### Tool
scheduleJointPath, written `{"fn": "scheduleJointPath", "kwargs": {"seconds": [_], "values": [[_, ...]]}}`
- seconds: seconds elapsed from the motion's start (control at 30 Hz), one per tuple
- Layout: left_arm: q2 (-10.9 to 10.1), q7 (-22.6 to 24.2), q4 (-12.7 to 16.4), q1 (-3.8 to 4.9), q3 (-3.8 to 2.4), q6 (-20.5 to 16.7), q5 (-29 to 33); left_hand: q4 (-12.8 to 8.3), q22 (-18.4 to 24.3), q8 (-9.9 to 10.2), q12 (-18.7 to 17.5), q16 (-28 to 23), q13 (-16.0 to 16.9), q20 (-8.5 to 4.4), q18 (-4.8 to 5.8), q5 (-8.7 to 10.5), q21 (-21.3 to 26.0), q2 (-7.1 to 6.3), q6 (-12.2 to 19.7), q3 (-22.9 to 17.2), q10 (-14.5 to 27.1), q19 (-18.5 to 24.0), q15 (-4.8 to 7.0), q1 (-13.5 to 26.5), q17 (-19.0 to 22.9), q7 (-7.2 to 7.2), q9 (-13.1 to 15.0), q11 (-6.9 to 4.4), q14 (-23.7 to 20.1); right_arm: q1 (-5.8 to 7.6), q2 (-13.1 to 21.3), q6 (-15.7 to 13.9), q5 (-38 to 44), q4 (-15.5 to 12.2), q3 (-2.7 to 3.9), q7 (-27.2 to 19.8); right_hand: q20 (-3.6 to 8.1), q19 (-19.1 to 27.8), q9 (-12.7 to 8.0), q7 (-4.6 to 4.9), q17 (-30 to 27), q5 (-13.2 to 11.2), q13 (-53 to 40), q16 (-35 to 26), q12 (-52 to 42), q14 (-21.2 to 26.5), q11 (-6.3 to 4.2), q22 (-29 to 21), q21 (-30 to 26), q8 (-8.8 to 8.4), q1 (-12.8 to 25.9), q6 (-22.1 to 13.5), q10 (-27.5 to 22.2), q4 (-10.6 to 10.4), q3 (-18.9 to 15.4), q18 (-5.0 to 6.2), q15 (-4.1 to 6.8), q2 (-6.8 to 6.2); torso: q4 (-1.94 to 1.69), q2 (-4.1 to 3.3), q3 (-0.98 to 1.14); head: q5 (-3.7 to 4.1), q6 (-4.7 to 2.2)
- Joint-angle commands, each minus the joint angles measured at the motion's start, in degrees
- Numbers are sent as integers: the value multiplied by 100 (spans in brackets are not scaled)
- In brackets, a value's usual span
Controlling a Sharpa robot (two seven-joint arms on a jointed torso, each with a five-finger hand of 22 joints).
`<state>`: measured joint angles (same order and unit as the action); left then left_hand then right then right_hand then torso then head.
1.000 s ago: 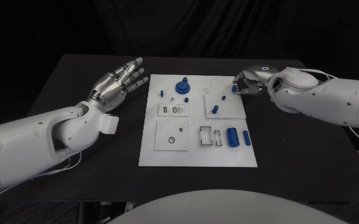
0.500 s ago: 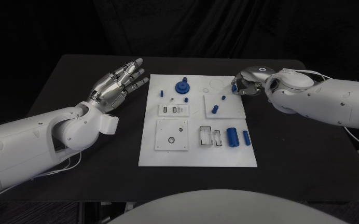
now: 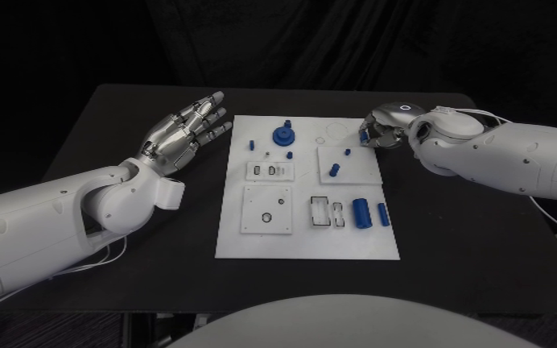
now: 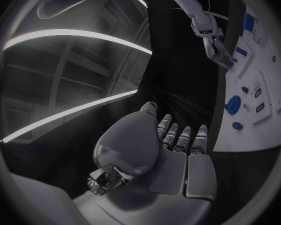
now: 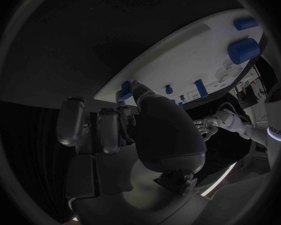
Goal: Assemble the parts on the task board
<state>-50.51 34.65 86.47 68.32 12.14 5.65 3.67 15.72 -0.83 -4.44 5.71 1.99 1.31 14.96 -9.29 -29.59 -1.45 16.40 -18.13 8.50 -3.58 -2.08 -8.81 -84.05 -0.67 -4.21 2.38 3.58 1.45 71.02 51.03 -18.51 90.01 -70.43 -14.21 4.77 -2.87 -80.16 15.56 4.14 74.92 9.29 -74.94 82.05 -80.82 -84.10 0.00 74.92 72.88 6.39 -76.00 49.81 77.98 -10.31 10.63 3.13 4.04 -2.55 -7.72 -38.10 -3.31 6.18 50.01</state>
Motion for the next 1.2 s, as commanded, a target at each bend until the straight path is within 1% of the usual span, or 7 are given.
{"fn": "scheduleJointPath", "kwargs": {"seconds": [0.03, 0.1, 0.33, 0.47, 0.67, 0.97, 1.2], "values": [[0, 30, 9, -11, -6, 123, -4, -4, -8, -38, 32, 36, 10, 31, -93, -39, -19, -18, -3, -42, 27, -13, -35, -60, -8, -10, 9, 12, 7, -16, -41, -74, 15, 55, 4, 0, -9, 2, 31, -3, 676, 19, -759, -41, -8, -82, 11, 999, -36, 40, -69, 68, -10, 26, -13, 71, -48, 16, -3, 2, -3, 22, -1], [5, 25, 7, -11, -6, 140, -4, -7, -8, -40, 39, 36, 12, 31, -94, -40, -19, -24, -8, -42, 22, -15, -35, -64, -8, -11, 9, 22, 8, -16, -73, -77, 15, 92, 5, 0, -8, -1, 69, -12, 672, 81, -762, -46, -9, -80, 6, 1001, -35, 78, -117, 154, -8, 56, 0, 70, -46, 41, -11, 0, -2, 21, -1], [6, 14, 7, -14, -6, 158, -4, -10, -8, -41, 42, 35, 12, 31, -94, -41, -19, -27, -9, -43, 20, -15, -33, -67, -8, -12, 9, 29, 7, -18, -129, -132, 15, 151, 6, -11, -1, -4, 186, -28, 670, 245, -770, -52, -15, -78, -4, 1001, -43, 166, -260, 359, 1, 161, 32, 71, -37, 79, 2, 2, -5, -18, -1], [-2, 7, 9, -16, -6, 161, -4, -10, -8, -41, 42, 35, 12, 31, -94, -41, -19, -27, -9, -43, 20, -15, -33, -67, -8, -12, 9, 29, 7, -19, -130, -192, 15, 144, 6, -27, 2, -14, 275, -25, 672, 200, -792, -52, -42, -81, -4, 1006, -31, 224, -343, 467, 42, 222, 48, 67, -35, 118, 10, 2, -6, -33, -1], [-5, -3, 14, -22, -6, 168, -4, -13, -8, -40, 39, 34, 11, 31, -94, -43, -19, -27, -4, -45, 21, -14, -31, -71, -7, -13, 9, 33, 6, -19, -99, -387, 15, 59, 7, -85, 0, -50, 407, -2, 678, 94, -836, -45, -104, -94, 3, 1020, 17, 310, -387, 629, 136, 256, 23, 56, -42, 157, -18, 0, 5, -29, -1], [-10, -23, 20, -29, -6, 164, -4, -17, -8, -42, 38, 34, 11, 30, -95, -46, -19, -29, -7, -47, 22, -15, -28, -75, -7, -15, 9, 36, 6, 11, 35, -605, 15, -388, 15, -138, -8, -85, 565, -12, 677, 55, -844, -46, -124, -107, -7, 1032, 60, 412, -458, 829, 194, 302, -13, 47, -52, 168, 7, 5, -1, -66, -1], [-1, -30, 17, -30, -6, 154, -4, -20, -8, -41, 39, 33, 11, 30, -95, -47, -19, -32, -2, -48, 22, -15, -26, -79, -7, -15, 8, 36, 5, 158, 78, -597, 15, -868, 17, -150, -11, -102, 601, -8, 693, 60, -850, -29, -132, -122, -13, 1039, 84, 424, -486, 854, 214, 320, -23, 41, -59, 156, 6, 10, -6, -63, -1]]}}
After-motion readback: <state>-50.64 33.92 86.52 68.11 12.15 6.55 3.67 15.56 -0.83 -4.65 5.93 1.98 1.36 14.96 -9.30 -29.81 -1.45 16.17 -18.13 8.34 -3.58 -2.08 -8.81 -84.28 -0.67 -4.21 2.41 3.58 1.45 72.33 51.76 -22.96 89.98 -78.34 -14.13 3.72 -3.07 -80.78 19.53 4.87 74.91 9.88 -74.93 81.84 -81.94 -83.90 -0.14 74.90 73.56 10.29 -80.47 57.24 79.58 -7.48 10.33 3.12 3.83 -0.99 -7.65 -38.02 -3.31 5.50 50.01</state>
